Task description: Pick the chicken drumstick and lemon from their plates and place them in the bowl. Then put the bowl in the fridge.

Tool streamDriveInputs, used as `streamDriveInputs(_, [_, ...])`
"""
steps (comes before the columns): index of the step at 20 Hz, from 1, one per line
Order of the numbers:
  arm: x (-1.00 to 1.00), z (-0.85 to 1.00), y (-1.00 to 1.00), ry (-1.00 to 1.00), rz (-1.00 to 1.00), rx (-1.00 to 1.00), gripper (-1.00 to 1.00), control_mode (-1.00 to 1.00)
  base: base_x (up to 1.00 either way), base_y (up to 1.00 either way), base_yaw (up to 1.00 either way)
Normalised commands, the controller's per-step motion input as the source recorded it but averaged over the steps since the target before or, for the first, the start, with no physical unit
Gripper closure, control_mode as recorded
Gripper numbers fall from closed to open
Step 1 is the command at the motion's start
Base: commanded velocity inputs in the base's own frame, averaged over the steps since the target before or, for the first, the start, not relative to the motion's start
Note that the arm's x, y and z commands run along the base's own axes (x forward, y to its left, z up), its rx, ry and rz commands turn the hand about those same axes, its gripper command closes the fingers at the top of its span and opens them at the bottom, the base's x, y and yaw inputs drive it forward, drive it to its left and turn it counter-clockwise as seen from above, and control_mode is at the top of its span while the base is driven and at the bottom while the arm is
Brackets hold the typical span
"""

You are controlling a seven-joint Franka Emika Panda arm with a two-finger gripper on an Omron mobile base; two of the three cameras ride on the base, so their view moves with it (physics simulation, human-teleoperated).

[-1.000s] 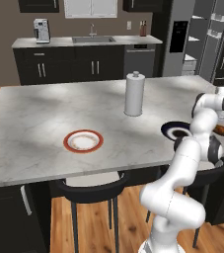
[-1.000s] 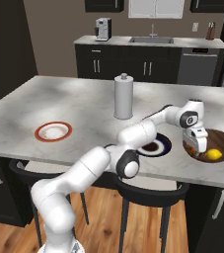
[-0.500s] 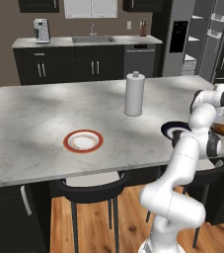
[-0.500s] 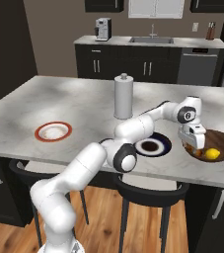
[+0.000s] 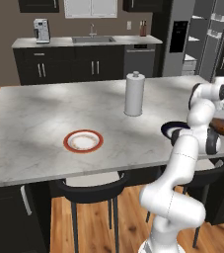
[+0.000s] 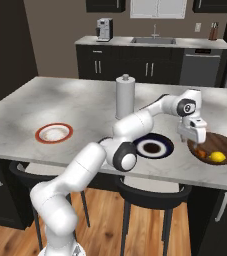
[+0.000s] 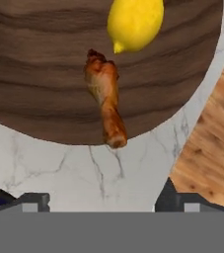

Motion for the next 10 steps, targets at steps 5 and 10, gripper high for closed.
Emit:
streamDriveInputs(5, [0.0,0.32,-0.01,0.06,0.28,0.16,-1.0,-1.0,0.0,0.0,0.0])
streamDriveInputs(10, [0.0,0.22,0.0,0.01,0.45,0.08,-1.0,-1.0,0.0,0.0,0.0])
